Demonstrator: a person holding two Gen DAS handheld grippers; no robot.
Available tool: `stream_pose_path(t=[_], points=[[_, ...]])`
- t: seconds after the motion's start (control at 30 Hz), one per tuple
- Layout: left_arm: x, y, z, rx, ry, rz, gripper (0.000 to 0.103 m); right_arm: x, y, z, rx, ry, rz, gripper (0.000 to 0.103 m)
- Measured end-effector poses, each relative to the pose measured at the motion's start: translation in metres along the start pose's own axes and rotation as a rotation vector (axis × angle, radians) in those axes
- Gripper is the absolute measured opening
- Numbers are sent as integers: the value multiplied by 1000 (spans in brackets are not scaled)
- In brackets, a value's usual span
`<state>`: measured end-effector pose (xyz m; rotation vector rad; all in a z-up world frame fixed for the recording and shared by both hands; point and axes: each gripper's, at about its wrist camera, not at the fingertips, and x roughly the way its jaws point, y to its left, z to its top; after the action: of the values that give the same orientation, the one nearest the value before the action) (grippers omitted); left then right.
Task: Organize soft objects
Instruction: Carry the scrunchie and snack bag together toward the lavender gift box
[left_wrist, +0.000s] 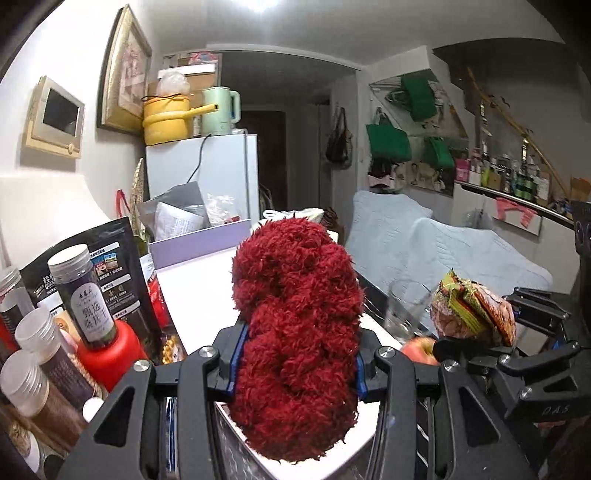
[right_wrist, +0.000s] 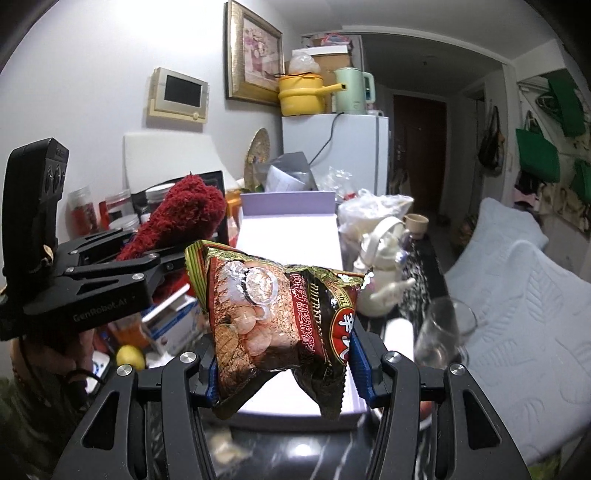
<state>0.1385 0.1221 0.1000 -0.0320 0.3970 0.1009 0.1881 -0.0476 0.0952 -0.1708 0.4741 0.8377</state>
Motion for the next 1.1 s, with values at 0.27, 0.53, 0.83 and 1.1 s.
stream_pose_path(t=[0.27, 0.53, 0.83, 1.1], points=[[45, 18, 1, -48, 23, 45, 44, 54, -10, 18, -5, 11, 30, 54], [96, 29, -20, -60, 136, 67, 44, 105, -30, 22, 14, 39, 33, 54], [136, 30, -43, -24, 258, 112, 44, 156, -43, 1, 55, 127, 28, 54], [163, 27, -63, -20, 365, 82, 44, 181, -54, -15, 69, 211, -2, 54]])
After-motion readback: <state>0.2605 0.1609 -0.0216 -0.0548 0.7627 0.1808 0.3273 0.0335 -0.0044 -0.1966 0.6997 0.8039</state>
